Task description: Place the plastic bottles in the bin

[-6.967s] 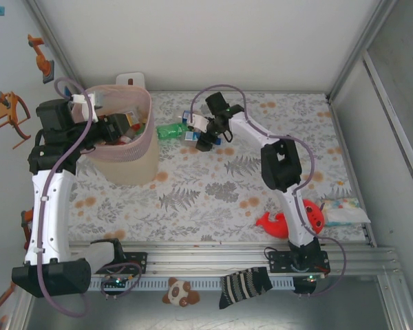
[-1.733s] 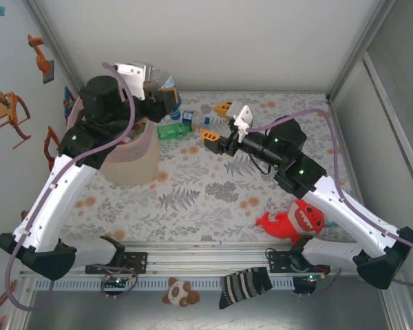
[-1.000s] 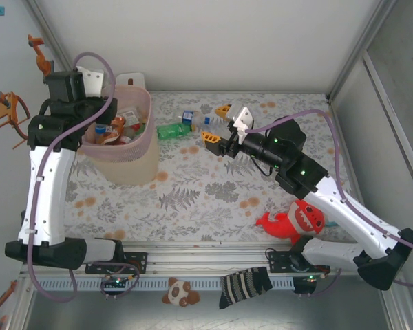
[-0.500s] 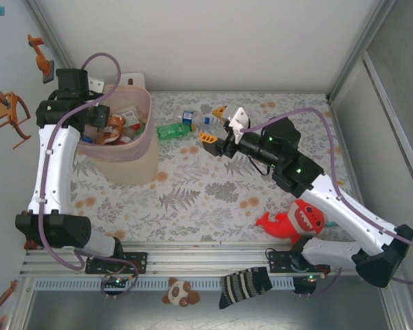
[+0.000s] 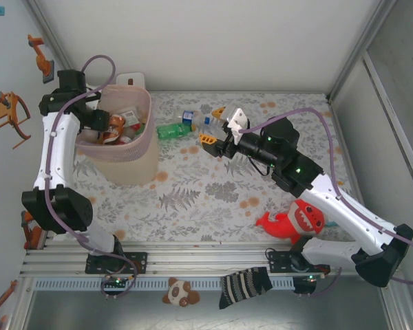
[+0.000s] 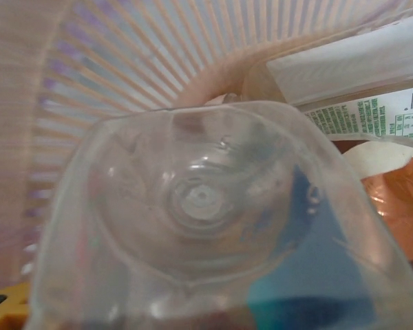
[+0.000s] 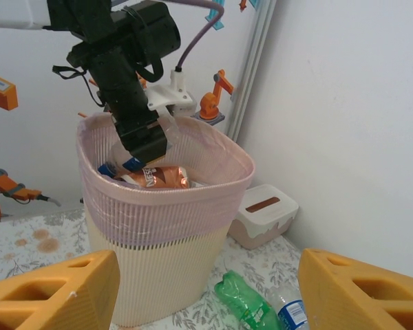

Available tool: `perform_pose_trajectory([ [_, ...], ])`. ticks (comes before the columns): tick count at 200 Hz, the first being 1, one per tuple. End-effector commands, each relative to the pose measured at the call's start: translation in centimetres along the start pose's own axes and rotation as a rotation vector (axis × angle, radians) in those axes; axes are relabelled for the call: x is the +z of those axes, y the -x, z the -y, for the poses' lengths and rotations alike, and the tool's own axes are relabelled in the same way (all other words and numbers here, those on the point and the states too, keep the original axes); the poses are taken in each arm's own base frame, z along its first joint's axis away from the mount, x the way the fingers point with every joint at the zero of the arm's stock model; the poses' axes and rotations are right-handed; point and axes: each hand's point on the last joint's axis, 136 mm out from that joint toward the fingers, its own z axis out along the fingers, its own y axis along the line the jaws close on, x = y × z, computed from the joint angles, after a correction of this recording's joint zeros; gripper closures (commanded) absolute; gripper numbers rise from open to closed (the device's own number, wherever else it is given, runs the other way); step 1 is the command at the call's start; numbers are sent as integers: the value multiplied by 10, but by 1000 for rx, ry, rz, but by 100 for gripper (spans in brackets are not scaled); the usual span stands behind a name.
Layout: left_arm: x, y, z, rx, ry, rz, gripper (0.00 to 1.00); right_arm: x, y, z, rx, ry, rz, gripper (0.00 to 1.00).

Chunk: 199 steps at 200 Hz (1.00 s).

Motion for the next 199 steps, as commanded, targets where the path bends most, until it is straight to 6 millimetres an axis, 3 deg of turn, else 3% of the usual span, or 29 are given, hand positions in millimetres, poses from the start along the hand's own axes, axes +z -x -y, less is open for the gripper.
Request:
perform_pose_trajectory([
  [1,-5,-2,-3,-19,-11,-2,31,0,8,-1,-19,-1,19,31],
  [39,-43,18,-6,-53,-22,135,21,-1,10,-1,-20,-1,24,31],
  [81,-75,26,-2,-73,-64,234,19,-1,10,-1,-18,-1,24,32],
  [143,-97,28,19,-100,-194,293,36,1,3,13,59,-73,-15,33],
  [199,-128,37,60,-166,-467,409,39,7,-40,55,254,-332,-194,33],
])
